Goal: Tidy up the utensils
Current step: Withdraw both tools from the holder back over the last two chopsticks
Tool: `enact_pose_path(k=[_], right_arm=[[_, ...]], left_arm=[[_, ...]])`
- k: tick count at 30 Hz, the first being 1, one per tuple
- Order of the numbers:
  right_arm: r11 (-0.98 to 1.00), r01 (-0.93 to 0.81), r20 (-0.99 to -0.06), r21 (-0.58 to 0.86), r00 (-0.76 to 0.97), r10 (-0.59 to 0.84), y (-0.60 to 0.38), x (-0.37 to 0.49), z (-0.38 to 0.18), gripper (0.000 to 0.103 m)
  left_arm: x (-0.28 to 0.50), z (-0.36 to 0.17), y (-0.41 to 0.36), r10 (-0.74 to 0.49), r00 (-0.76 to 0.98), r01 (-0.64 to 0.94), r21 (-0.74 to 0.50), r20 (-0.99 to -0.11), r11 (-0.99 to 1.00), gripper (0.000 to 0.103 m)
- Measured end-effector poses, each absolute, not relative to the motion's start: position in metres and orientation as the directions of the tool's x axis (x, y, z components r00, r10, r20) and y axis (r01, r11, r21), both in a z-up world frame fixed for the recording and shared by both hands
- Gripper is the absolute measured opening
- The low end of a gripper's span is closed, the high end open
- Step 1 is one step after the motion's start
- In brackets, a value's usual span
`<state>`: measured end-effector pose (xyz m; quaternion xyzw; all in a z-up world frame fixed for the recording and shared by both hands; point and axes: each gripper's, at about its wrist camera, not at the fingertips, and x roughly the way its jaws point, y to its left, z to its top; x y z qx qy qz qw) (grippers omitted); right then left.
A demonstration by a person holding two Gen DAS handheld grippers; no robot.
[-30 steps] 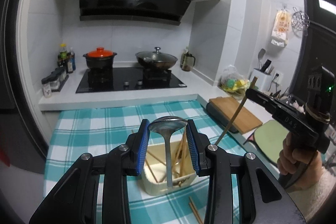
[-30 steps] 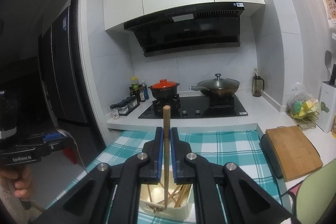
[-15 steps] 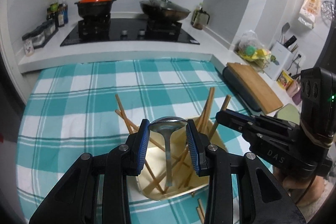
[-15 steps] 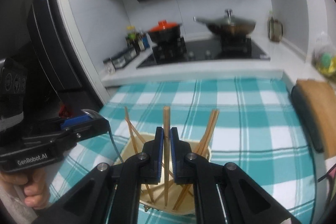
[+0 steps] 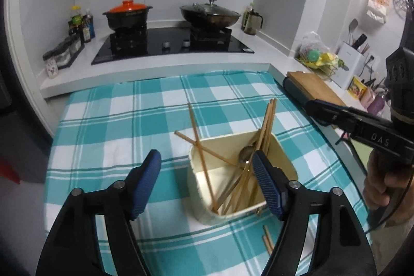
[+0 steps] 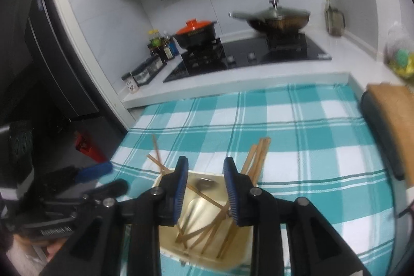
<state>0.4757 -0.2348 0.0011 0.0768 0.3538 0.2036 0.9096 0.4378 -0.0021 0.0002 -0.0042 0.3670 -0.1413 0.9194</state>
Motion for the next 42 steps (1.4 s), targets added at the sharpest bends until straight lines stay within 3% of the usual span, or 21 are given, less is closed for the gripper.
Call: enact_pose_path(k=[2,7,13,17,20,25,42], right_arm=[[0.920,-0.323,-0.601,0.223,0.697,0.391,-0.242,0.447,0.021,0.037],[0.943,-0.330,-0.615,0.037,0.736,0.282,-0.260,0.354,0.048,0.038],[0.949,-0.291,-0.623,-0.122,0.766,0.155,-0.269,0.250,0.014,0.038],[0.967,-0.242,-0.637,-0.083,0.759,0.136,-0.268,0.197,-0.042,0.038],[0.984,-0.176,-0.675,-0.029,0.729,0.111,-0.267,0.165,-0.096,0.038],[0.989,-0.144,-0.715,-0.014,0.693,0.091,-0.273,0.134,-0.139,0.038],[0.997,-0.062,-0.655,0.037,0.752,0.071,-0.300,0.120,-0.156,0.038]], left_arm=[[0.409,0.010,0.011,-0.240,0.694,0.269,-0.065,-0.679,0.961,0.090],[0.321,0.008,0.037,-0.170,0.692,0.296,0.060,-0.701,0.953,0.095],[0.239,-0.047,0.046,-0.252,0.658,0.246,-0.113,-0.710,0.963,0.097],[0.208,-0.099,0.027,-0.322,0.629,0.188,-0.263,-0.708,0.946,0.097],[0.198,-0.131,0.003,-0.349,0.597,0.173,-0.309,-0.722,0.935,0.097],[0.193,-0.158,-0.031,-0.322,0.576,0.211,-0.244,-0.752,0.947,0.097],[0.272,-0.212,-0.109,-0.166,0.554,0.215,-0.052,-0.816,0.975,0.097]])
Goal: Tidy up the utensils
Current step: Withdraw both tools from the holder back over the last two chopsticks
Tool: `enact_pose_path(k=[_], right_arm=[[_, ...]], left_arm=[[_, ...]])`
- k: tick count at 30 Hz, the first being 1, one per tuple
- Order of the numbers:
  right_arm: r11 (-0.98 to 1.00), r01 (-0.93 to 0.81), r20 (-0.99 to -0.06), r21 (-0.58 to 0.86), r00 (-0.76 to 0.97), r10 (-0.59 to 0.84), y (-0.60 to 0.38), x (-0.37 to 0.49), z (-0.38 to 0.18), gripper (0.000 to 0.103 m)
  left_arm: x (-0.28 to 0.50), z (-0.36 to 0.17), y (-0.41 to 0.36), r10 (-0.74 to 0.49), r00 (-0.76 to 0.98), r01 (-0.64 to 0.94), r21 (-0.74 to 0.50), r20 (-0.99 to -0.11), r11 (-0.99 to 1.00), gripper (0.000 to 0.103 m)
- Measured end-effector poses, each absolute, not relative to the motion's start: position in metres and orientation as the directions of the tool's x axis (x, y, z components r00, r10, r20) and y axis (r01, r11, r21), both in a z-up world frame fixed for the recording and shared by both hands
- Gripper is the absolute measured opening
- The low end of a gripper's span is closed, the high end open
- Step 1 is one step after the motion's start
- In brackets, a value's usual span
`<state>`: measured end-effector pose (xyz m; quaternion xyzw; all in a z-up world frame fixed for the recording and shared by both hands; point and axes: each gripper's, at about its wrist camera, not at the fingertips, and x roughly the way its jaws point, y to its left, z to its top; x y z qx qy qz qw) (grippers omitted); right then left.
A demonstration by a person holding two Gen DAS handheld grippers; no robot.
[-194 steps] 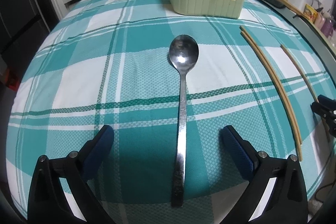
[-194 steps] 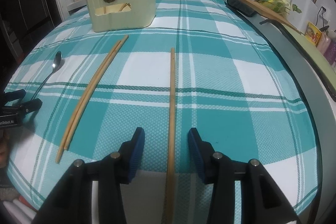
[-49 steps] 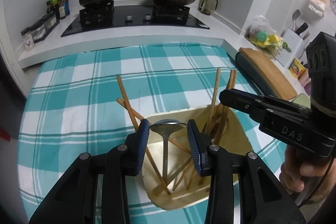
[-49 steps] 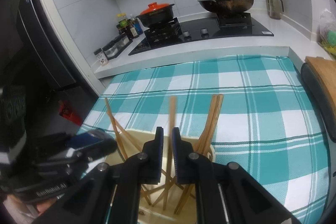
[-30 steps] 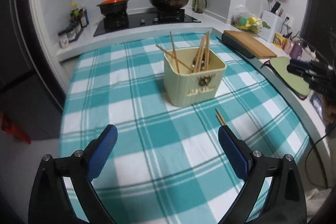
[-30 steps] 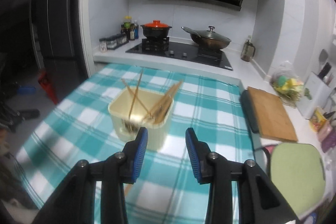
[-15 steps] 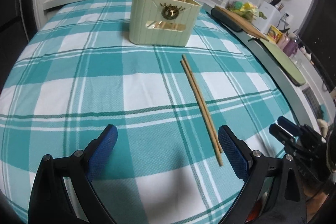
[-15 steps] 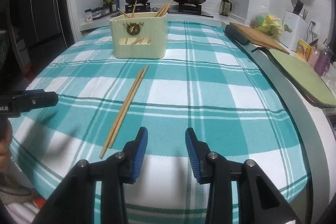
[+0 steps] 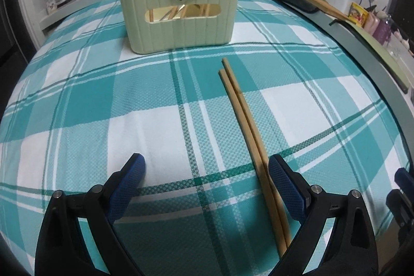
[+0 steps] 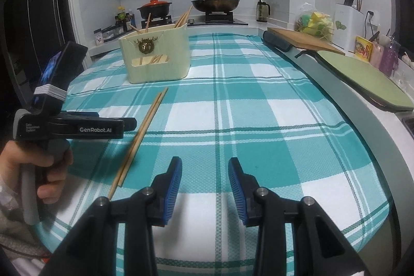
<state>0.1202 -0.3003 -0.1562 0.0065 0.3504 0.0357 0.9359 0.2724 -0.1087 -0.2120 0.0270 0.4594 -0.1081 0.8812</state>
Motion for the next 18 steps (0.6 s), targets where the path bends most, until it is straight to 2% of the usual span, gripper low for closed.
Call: enact_pose_path(k=[18], right_arm=[[0.997,-0.048,-0.657,0.053,0.751,0.071,-0.3057,0.1185,-0.1602,0.038]], left_arm=[[0.2717,-0.2164,-0.1076,-0.160,0.551,0.199,-0.057,-0.819,0.978,0.097]])
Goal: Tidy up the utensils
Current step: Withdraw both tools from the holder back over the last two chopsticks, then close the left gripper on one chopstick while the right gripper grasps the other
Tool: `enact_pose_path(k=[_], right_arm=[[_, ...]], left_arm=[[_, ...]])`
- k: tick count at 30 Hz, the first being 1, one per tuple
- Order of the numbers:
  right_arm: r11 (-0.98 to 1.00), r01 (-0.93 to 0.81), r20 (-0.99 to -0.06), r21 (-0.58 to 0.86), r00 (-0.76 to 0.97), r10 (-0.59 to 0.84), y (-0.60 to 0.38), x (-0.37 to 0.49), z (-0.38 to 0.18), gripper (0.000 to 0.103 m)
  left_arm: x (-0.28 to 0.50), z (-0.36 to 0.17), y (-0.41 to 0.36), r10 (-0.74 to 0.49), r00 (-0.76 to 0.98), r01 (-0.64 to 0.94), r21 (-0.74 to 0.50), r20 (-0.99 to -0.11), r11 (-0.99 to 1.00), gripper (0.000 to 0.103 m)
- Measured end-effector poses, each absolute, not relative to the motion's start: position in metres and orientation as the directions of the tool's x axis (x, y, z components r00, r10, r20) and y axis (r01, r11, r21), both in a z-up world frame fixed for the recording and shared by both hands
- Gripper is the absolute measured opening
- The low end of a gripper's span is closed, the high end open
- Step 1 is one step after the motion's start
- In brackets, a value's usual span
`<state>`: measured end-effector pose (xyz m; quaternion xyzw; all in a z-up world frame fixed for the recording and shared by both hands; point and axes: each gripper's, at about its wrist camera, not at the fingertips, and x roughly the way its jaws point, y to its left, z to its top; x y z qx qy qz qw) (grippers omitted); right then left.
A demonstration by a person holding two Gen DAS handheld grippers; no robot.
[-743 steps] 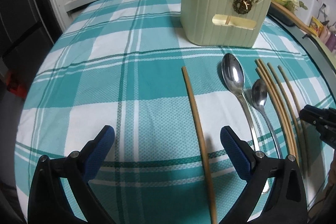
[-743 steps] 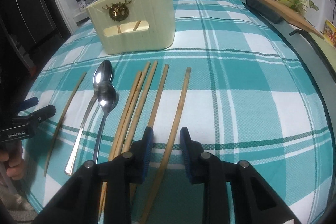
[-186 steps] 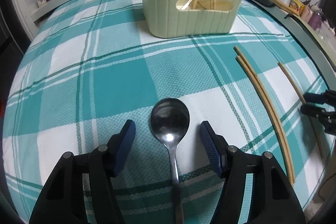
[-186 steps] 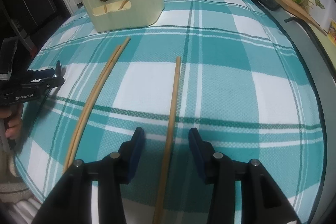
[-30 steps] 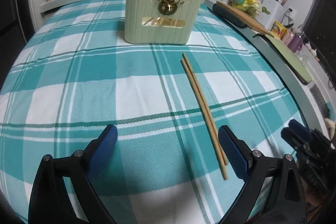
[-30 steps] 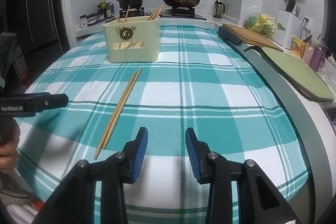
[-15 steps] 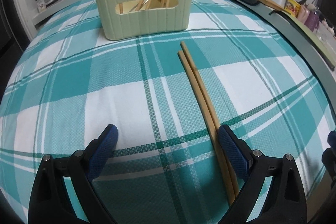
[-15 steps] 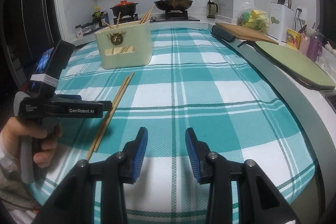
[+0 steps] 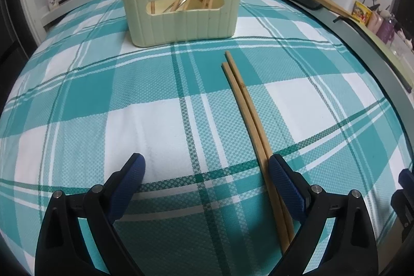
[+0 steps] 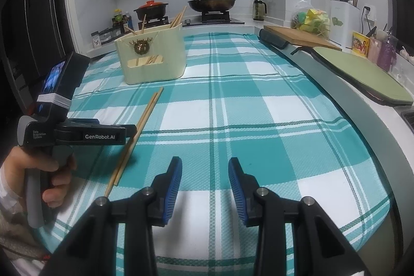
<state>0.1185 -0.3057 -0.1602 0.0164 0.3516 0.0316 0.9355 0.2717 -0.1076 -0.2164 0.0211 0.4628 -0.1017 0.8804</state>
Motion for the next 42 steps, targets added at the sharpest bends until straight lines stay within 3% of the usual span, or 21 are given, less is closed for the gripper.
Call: enact_pose_path(k=[22,24,29,30,31,36,42], right_arm=[[0.998,-0.048,-0.657,0.048,0.751,0.068,-0.303,0.114,-0.162,0.038],[0.998,-0.043,-0.656,0.049,0.752,0.065,-0.304,0.114,-0.162,0.038],[0.998,-0.046,-0.660,0.042,0.749,0.062,-0.303,0.115,-0.164,0.038],[0.998,-0.048,-0.660,0.039,0.749,0.062,-0.302,0.115,-0.164,0.038],[0.998,-0.051,-0.660,0.038,0.748,0.064,-0.301,0.116,-0.164,0.038],[0.993,-0.099,-0.677,0.056,0.728,0.111,-0.290,0.126,-0.163,0.038],[0.960,-0.273,-0.727,0.070,0.645,0.236,-0.245,0.160,-0.168,0.038]], left_arm=[[0.289,-0.221,-0.113,-0.102,0.559,0.170,-0.007,-0.823,0.985,0.098],[0.287,-0.219,-0.109,-0.096,0.577,0.162,-0.002,-0.811,0.987,0.087],[0.279,-0.213,-0.092,-0.090,0.607,0.152,0.005,-0.789,0.988,0.026],[0.277,-0.213,-0.086,-0.095,0.610,0.149,-0.004,-0.787,0.989,0.021],[0.275,-0.213,-0.081,-0.097,0.609,0.143,-0.011,-0.787,0.990,0.008],[0.261,-0.214,-0.047,-0.069,0.607,0.075,-0.029,-0.792,0.997,0.006],[0.236,-0.215,-0.028,-0.066,0.600,0.053,-0.043,-0.797,0.998,0.007]])
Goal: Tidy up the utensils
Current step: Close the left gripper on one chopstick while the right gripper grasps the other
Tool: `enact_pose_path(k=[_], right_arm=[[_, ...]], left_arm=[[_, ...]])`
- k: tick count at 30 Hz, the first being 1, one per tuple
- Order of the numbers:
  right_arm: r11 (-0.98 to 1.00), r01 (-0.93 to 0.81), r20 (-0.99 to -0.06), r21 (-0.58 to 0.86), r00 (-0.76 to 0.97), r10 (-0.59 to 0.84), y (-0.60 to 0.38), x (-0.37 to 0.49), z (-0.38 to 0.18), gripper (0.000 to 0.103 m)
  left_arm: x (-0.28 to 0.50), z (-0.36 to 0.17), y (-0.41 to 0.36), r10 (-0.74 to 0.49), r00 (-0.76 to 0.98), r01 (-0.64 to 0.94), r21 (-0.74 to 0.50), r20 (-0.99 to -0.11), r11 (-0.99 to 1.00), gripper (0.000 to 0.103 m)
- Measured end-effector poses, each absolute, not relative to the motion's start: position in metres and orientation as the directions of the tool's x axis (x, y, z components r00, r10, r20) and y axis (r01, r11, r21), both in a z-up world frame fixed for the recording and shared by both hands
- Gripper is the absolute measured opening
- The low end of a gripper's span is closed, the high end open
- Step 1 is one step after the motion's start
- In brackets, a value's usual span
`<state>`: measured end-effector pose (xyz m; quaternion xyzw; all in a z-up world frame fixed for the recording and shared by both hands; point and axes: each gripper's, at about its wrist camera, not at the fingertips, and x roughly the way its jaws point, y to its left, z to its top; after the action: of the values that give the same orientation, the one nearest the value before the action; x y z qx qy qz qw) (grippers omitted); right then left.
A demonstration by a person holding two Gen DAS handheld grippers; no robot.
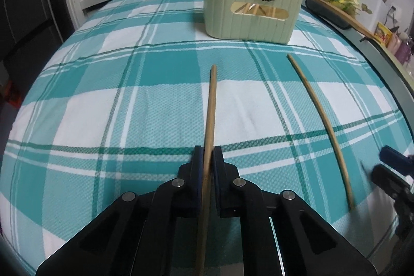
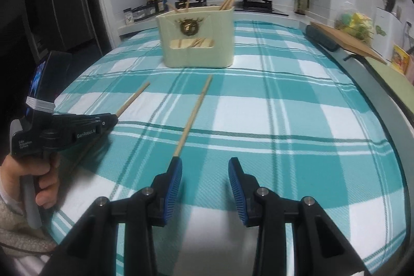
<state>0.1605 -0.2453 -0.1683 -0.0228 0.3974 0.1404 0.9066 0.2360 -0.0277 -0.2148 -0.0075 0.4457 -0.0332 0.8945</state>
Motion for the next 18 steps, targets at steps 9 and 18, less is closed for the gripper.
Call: enact_pose_path(k=[9,18], right_arm=[[0.932,-0.360,-0.797,-0.043,0.575,0.185,-0.193,0.195,-0.201,0.018],[0.962,-0.265,-0.821,-0.059,0.561,0.104,-0.225,0.165,-0.195,0.008]], left_arm=[[0.222,-0.214,-0.025,-0.118,0.585,0.100,-0.072,-0.803,0.992,0.068],[0.219,-0.208,-0.005,-0.167,0.543,0.120,-0.121,-0.823,0.985,0.075]])
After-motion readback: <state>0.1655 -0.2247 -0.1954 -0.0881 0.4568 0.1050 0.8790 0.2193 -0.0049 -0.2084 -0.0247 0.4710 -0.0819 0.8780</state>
